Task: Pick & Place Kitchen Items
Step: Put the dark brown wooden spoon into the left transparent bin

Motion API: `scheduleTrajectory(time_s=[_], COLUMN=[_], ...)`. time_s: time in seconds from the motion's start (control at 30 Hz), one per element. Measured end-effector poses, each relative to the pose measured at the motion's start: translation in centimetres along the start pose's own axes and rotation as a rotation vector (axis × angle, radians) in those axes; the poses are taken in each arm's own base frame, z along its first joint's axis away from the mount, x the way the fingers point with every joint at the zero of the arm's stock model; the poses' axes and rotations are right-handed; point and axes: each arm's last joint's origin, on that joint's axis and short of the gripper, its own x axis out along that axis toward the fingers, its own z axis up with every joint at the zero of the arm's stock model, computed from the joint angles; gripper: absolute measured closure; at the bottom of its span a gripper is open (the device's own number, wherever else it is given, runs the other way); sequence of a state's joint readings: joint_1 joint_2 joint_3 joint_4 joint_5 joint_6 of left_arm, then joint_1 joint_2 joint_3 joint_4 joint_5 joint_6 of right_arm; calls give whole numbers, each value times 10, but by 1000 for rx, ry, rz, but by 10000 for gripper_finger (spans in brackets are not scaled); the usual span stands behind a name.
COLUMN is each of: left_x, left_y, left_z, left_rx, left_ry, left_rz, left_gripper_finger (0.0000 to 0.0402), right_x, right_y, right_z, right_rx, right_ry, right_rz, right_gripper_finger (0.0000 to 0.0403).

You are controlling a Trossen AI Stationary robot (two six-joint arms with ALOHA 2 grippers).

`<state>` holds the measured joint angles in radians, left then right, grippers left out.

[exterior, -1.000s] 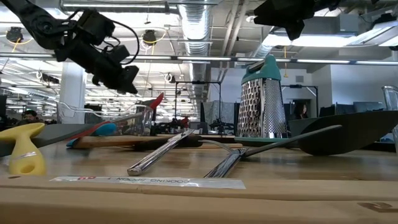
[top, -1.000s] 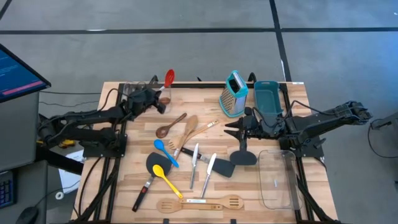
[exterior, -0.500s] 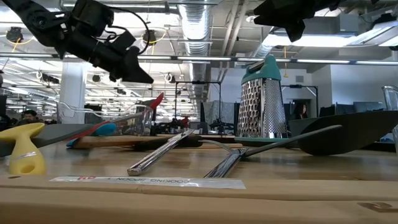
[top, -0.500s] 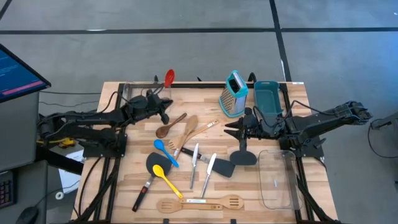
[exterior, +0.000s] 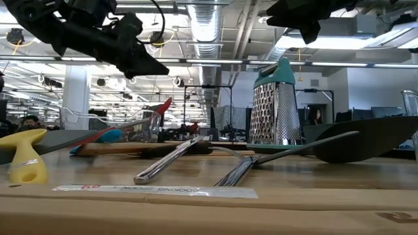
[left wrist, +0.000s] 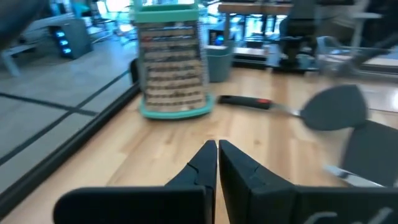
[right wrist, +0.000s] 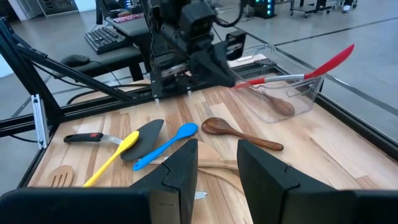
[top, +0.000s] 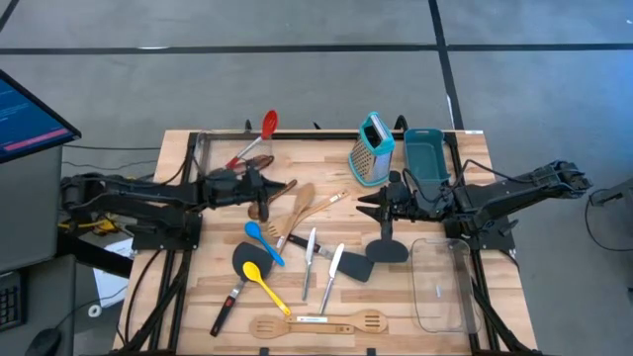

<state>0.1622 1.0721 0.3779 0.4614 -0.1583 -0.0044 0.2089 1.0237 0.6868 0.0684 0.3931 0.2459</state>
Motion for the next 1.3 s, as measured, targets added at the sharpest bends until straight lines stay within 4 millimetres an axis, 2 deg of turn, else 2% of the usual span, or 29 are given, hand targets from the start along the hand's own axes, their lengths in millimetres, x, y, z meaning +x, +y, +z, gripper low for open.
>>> scheduleTrajectory(time_s=[0.13,0.23,0.4,0.57,0.93,1.1,1.3], left_x=[-2,-4,-6,-7,-4,-7,-10], left_y=[-12,-18,-22,-25,-30,-28,-28], left_z=[0,0,-6,-8,34,39,43], left_rx=[10,-5,4,-30,62,81,60], left_ry=[-8,-8,47,72,191,311,360], left_rz=[-26,18,105,104,120,142,151], left_gripper_finger=[399,399,399,400,400,400,400], right_x=[0,0,0,0,0,0,0], right_y=[0,0,0,0,0,-1,-1], right_z=[0,0,0,0,-1,-3,-4], right_rx=[-1,0,-1,-2,-5,-20,-27], right_ry=[0,1,2,3,9,33,41], right_rz=[0,0,0,-1,-2,-8,-10], right_gripper_finger=[295,295,295,295,295,295,295])
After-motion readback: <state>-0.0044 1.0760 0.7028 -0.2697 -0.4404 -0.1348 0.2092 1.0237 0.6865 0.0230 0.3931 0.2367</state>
